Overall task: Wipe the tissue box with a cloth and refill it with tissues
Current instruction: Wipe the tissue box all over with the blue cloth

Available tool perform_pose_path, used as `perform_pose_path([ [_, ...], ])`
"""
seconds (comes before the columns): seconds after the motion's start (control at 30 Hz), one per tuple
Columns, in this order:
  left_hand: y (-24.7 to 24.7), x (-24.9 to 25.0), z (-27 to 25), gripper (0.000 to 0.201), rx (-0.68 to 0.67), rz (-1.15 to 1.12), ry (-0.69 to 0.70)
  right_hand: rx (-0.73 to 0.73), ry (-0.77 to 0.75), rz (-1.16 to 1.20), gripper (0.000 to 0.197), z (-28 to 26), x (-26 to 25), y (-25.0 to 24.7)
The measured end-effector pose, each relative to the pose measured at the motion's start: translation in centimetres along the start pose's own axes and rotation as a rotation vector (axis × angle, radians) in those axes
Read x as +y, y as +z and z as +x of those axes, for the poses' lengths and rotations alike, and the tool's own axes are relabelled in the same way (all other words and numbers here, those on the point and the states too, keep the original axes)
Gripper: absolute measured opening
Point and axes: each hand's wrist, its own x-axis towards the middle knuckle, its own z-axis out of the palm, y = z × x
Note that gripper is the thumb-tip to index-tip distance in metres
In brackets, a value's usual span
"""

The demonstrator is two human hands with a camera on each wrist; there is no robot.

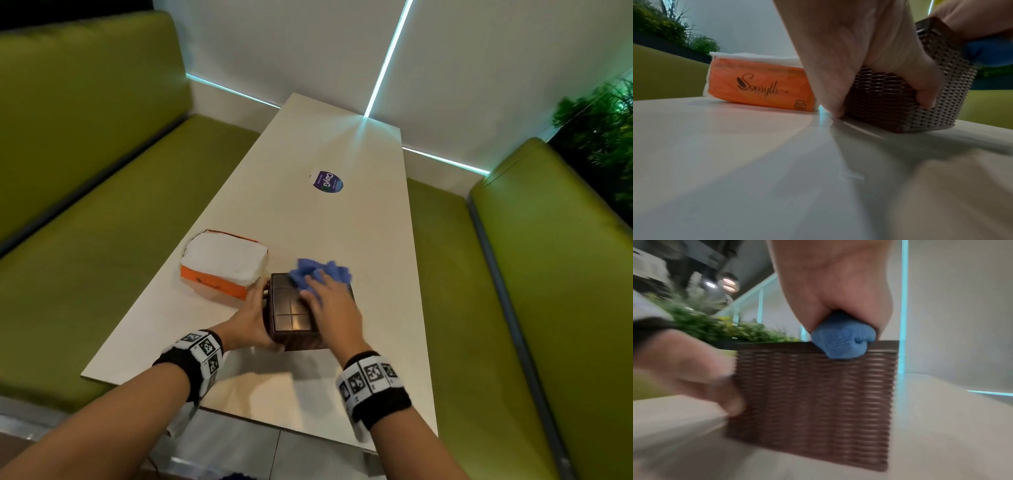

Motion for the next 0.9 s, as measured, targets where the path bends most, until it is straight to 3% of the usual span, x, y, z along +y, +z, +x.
perform_pose_path([
  [0.07,0.0,-0.2,0.1,0.152,-0.011,0.008,-0.005,0.119,0.147,-0.023,0.034,0.5,2.0,-0.4],
  [0.13,0.0,0.6,0.0,0.151,0.003,0.032,0.011,0.126,0.191,-0.085,0.032,0.5,0.3,0.3],
  [0.23,0.4,-0.1,0.5,0.143,-0.003,-0.002,0.027,0.096,-0.082,-0.136,0.031,-0.9,-4.3,2.5],
  [0.33,0.3,-0.1,0.1,0.138,-0.007,-0.024,0.019,-0.044,-0.172,-0.053,0.038,-1.4,-3.8,1.9],
  [0.47,0.1,-0.4,0.0,0.153,-0.022,-0.039,0.013,0.066,0.051,0.064,0.03,-0.3,1.9,-1.2],
  [0.6,-0.2,0.0,0.0,0.159,-0.043,-0.043,0.009,0.162,0.453,0.522,0.024,-0.7,6.5,-4.9],
  [0.63,-0.3,-0.1,0.0,0.158,-0.048,-0.047,0.003,0.199,0.488,0.548,0.022,-0.9,7.3,-5.6],
  [0.77,-0.3,-0.1,0.2,0.146,-0.069,-0.067,-0.004,0.212,0.469,0.329,0.029,-1.7,10.1,-4.5],
  [0.9,-0.5,-0.1,0.3,0.149,-0.069,-0.059,-0.015,0.023,0.377,0.169,0.036,-2.5,12.0,-0.6],
])
